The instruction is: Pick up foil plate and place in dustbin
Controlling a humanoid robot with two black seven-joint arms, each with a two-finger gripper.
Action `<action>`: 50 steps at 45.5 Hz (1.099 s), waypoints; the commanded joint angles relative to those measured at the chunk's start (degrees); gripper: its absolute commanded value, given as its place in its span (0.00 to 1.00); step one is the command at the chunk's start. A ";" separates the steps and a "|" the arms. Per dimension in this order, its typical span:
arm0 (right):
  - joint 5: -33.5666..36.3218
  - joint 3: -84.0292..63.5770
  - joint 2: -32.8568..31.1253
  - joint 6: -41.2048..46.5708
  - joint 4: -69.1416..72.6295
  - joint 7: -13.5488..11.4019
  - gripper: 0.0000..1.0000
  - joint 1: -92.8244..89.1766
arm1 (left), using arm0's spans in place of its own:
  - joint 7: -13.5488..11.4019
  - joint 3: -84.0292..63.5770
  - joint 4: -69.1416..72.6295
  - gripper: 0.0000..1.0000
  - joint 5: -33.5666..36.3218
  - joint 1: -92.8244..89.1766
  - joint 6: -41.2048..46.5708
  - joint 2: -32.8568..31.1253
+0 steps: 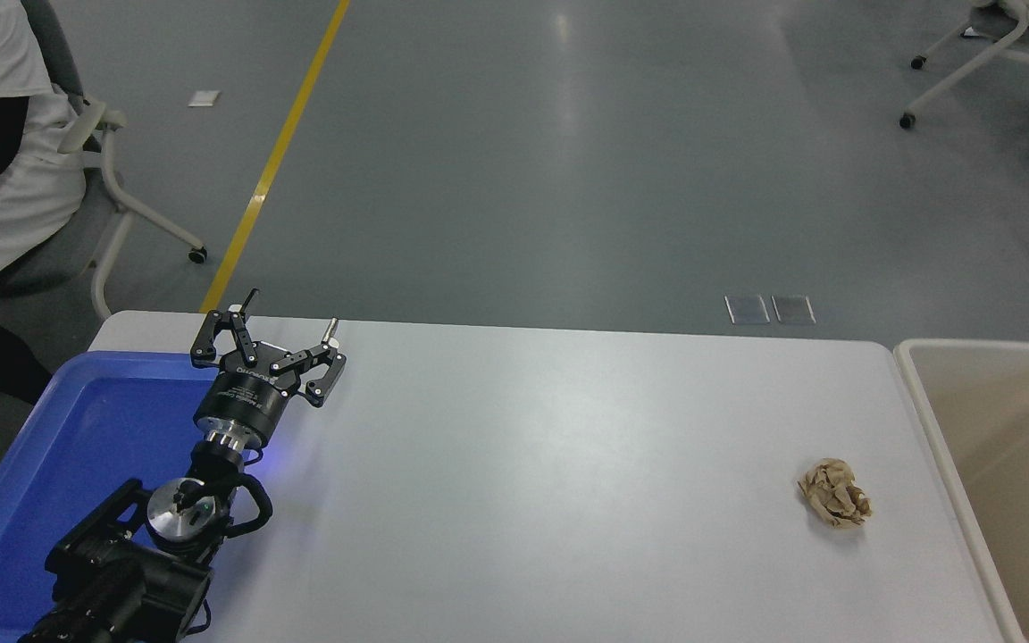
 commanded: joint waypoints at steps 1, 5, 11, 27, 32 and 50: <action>-0.04 -10.86 9.52 7.95 4.49 -0.01 1.00 15.94 | 0.04 0.07 0.00 0.99 0.00 0.00 0.00 0.00; 0.05 -14.29 14.35 9.89 6.68 -0.01 1.00 19.28 | -0.05 -0.01 0.00 0.99 0.00 0.00 0.00 0.00; 0.05 -17.10 20.07 11.30 12.04 -0.01 1.00 22.18 | -0.05 -0.01 0.00 0.99 0.00 0.00 0.00 0.00; 0.05 -19.39 21.13 26.42 24.61 -0.10 1.00 25.70 | -0.05 -0.01 0.00 0.99 0.00 0.00 0.00 0.00; 0.05 -21.23 20.60 27.03 28.47 -0.10 1.00 25.88 | -0.05 -0.01 0.00 0.99 0.00 0.00 0.00 0.00; 0.93 -22.12 17.79 27.03 36.65 -0.10 1.00 26.84 | -0.05 -0.01 0.00 0.99 0.00 0.09 0.00 0.00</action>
